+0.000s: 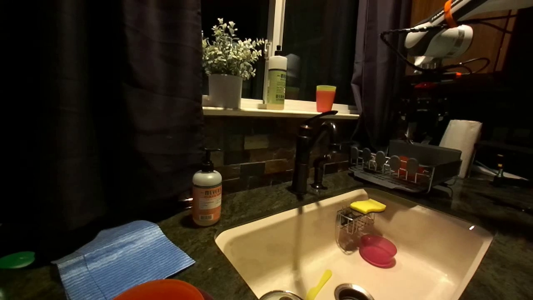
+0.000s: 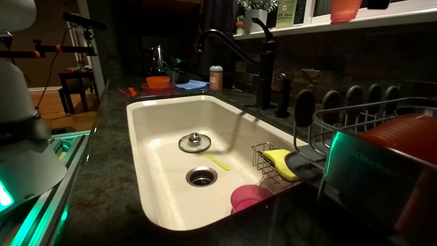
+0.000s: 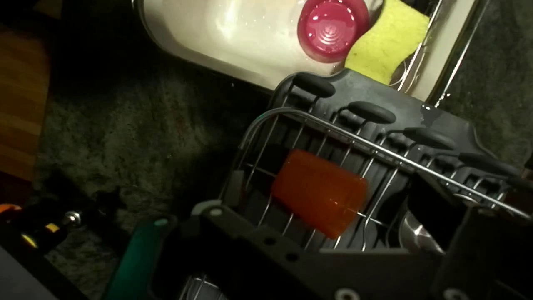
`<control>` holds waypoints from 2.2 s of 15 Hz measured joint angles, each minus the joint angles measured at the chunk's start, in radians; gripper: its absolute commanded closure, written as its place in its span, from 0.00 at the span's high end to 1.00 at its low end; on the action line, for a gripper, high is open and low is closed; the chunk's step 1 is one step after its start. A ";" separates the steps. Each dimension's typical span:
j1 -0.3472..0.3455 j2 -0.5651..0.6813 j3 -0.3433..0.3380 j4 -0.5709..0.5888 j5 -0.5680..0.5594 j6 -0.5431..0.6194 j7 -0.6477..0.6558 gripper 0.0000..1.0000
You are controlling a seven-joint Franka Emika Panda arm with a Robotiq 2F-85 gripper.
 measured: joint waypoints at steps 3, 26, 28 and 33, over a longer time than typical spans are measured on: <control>-0.020 0.033 -0.012 0.001 0.002 0.000 -0.113 1.00; -0.047 0.375 -0.025 0.251 0.002 0.026 -0.152 1.00; -0.045 0.395 -0.025 0.262 -0.003 0.024 -0.152 0.96; -0.044 0.428 -0.026 0.287 -0.013 0.006 -0.152 0.57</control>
